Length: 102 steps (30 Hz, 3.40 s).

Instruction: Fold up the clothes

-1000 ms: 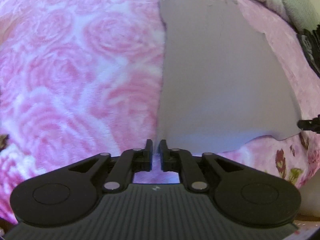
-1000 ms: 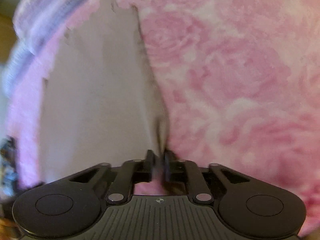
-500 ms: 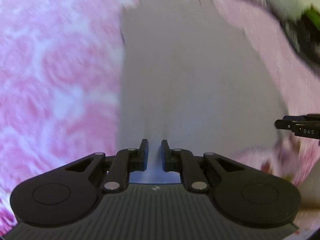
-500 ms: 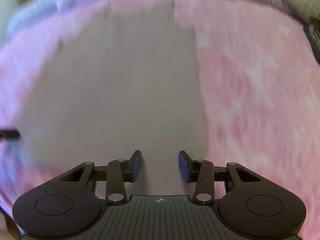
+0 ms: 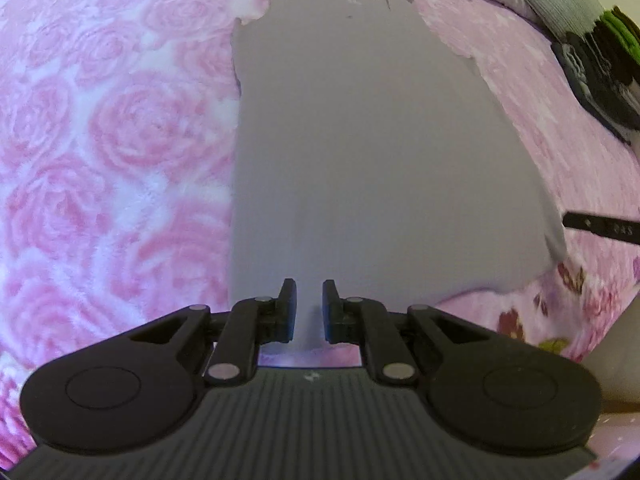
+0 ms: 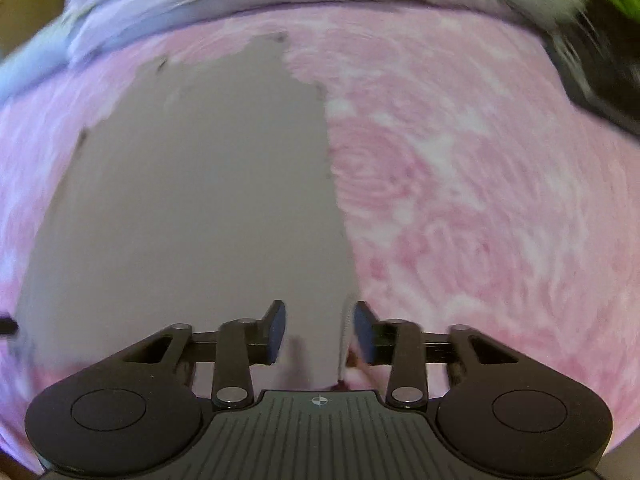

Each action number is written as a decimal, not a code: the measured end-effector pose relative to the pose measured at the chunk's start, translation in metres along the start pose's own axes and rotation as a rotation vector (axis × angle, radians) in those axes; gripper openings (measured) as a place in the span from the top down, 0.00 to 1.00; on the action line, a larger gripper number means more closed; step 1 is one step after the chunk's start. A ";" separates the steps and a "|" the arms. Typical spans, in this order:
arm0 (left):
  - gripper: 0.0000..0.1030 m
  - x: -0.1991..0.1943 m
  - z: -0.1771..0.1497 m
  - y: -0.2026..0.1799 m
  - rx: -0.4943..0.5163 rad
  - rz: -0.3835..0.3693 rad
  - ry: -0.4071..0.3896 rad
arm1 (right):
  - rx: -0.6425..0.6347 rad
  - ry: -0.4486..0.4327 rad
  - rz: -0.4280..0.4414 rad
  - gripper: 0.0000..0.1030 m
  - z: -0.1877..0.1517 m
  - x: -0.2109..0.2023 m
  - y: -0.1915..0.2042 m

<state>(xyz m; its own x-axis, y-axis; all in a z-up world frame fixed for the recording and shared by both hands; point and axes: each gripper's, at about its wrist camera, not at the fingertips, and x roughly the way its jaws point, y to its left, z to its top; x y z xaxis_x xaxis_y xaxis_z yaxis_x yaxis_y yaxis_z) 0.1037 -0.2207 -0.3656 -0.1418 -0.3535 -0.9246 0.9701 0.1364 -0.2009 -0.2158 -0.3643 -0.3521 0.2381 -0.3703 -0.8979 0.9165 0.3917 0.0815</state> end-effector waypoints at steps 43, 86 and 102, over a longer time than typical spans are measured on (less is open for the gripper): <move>0.91 0.012 0.001 0.017 0.035 0.029 0.048 | -0.357 0.054 -0.193 1.00 -0.033 0.008 -0.008; 0.91 0.045 0.046 -0.048 0.146 -0.152 -0.059 | -0.224 -0.070 0.019 0.60 0.015 0.039 0.053; 0.86 0.023 -0.077 -0.045 -0.372 -0.274 -0.009 | -0.335 0.069 0.142 0.60 -0.096 -0.003 0.020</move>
<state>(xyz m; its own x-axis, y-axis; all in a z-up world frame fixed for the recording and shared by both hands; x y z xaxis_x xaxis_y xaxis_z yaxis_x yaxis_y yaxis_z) 0.0419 -0.1638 -0.4032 -0.3802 -0.4308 -0.8184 0.7598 0.3591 -0.5420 -0.2291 -0.2745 -0.3895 0.3226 -0.2397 -0.9157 0.7174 0.6930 0.0713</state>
